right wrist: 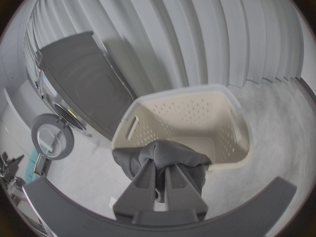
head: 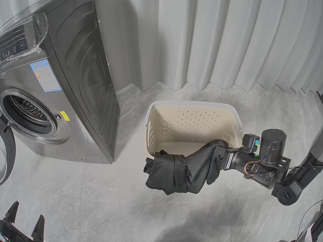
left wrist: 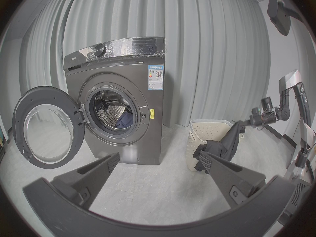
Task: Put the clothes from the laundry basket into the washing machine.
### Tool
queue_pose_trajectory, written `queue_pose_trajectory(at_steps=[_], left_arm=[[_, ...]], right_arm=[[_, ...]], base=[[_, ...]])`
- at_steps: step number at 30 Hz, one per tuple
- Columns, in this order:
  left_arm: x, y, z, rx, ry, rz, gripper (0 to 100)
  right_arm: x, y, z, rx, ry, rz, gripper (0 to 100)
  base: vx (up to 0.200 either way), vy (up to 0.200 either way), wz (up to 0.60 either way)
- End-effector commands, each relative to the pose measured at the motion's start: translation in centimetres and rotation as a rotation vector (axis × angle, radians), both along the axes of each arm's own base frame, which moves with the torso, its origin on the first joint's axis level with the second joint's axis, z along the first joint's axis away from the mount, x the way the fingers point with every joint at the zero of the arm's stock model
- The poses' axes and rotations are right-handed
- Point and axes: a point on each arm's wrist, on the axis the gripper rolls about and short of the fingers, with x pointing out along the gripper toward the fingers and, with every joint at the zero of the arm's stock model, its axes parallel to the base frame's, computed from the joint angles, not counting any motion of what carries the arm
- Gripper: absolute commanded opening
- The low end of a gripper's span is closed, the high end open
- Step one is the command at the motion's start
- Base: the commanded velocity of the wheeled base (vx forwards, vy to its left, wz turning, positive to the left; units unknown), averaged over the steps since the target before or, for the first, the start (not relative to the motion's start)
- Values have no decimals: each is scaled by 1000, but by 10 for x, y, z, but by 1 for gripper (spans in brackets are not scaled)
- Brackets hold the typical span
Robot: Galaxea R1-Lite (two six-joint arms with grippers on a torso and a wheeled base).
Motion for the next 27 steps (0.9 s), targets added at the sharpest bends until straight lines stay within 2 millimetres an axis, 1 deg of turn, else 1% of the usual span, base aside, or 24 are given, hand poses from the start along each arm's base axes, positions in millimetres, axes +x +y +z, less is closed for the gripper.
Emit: queue_pose_trajectory(at_steps=[1, 4, 6, 7, 8, 9, 10, 11, 14, 18, 24, 27], left_arm=[[0, 0, -5, 5, 2, 0, 100], [0, 0, -5, 17, 3, -2, 100], [0, 0, -5, 17, 1, 0, 100], [0, 0, -5, 17, 1, 0, 100], [0, 0, -5, 19, 1, -2, 100], [0, 0, -5, 19, 1, -5, 100], [0, 0, -5, 19, 1, -5, 100], [0, 0, -5, 17, 1, -3, 100], [0, 0, -5, 14, 3, -3, 100], [0, 0, -5, 14, 3, -2, 100], [0, 0, -5, 8, 2, -3, 100], [0, 0, -5, 16, 1, -2, 100]], right_arm=[[-34, -13, 64, 116, -194, 37, 0], [-44, -10, 80, 147, -254, 68, 0], [-49, -10, 90, 137, -302, 82, 0], [-49, -10, 90, 137, -302, 82, 0], [-56, -11, 100, 130, -348, 98, 0], [-59, -13, 105, 136, -365, 98, 0], [-59, -13, 105, 136, -365, 98, 0], [-66, -17, 115, 151, -402, 98, 0], [-73, -23, 125, 174, -442, 99, 0], [-77, -27, 123, 164, -440, 95, 0], [-73, -35, 121, 112, -450, 38, 0], [-75, -38, 121, 103, -436, 19, 0]], base=[[0, 0, 0], [0, 0, 0], [0, 0, 0], [0, 0, 0], [0, 0, 0], [0, 0, 0], [0, 0, 0], [0, 0, 0], [0, 0, 0], [0, 0, 0], [0, 0, 0], [-200, 0, 0]])
